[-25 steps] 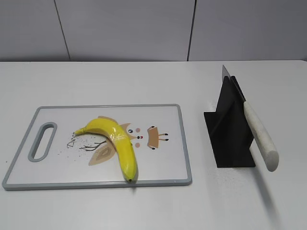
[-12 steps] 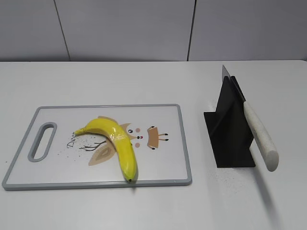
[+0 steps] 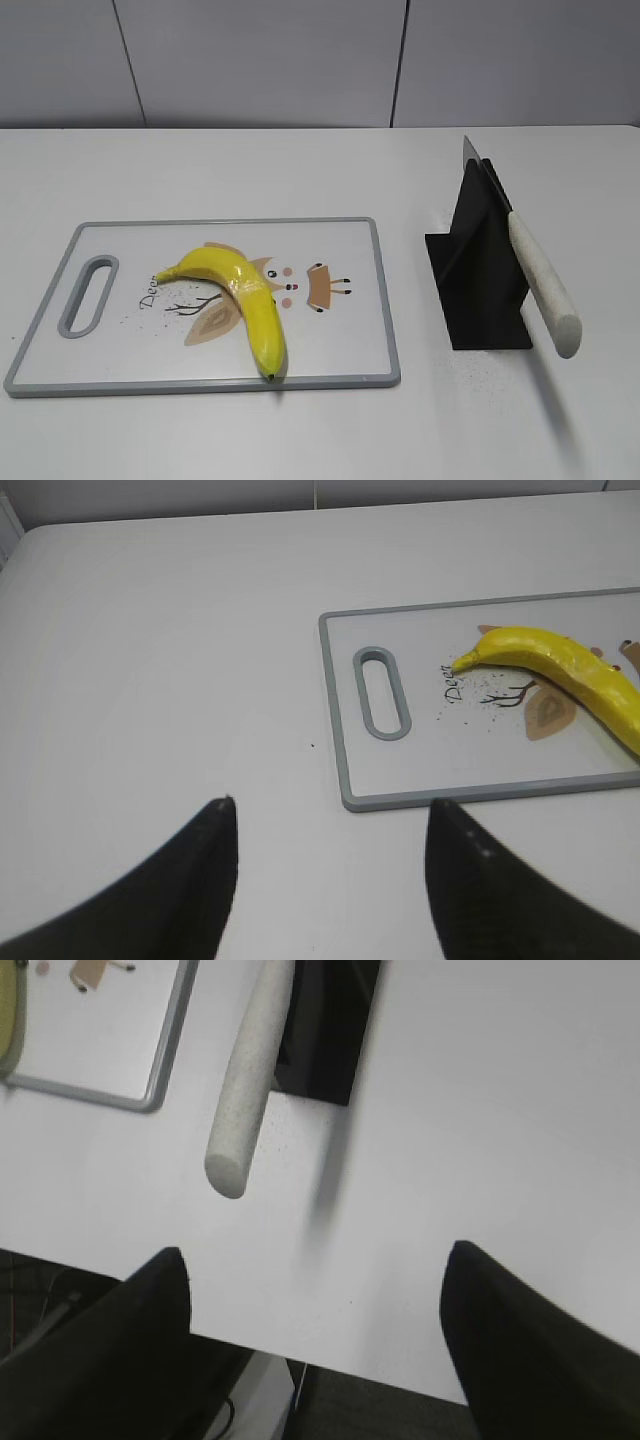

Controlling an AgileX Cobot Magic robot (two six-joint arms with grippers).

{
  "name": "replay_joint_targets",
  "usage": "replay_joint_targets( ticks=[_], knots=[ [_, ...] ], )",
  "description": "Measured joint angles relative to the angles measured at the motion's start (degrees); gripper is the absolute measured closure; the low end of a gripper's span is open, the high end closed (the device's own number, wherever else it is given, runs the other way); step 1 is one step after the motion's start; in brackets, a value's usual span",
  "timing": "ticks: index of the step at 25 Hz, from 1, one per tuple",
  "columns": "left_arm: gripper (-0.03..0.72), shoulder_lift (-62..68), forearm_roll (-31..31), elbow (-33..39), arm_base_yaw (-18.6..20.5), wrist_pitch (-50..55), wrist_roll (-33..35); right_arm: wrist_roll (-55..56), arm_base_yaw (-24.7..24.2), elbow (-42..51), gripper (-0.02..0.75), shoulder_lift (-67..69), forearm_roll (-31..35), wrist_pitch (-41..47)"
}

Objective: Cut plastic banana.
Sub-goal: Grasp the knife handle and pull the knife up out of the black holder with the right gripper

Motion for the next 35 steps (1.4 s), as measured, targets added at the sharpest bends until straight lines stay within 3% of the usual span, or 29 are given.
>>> replay_joint_targets(
  ticks=[9,23,29,34,35],
  knots=[
    [0.114,0.0,0.0,0.0,0.0,0.0,0.0,1.3,1.2,-7.0,0.148,18.1,4.1,1.7],
    [0.114,0.0,0.0,0.0,0.0,0.0,0.0,5.3,1.2,-10.3,0.158,37.7,3.9,-1.5],
    [0.114,0.0,0.0,0.0,0.0,0.0,0.0,12.3,1.2,-10.3,0.302,42.1,3.9,-2.6],
    [0.114,0.0,0.0,0.0,0.0,0.0,0.0,15.2,1.2,-10.4,0.58,42.1,4.4,-2.2],
    [0.114,0.0,0.0,0.0,0.0,0.0,0.0,15.3,1.2,-10.4,0.575,42.1,4.7,-2.0]
  ],
)
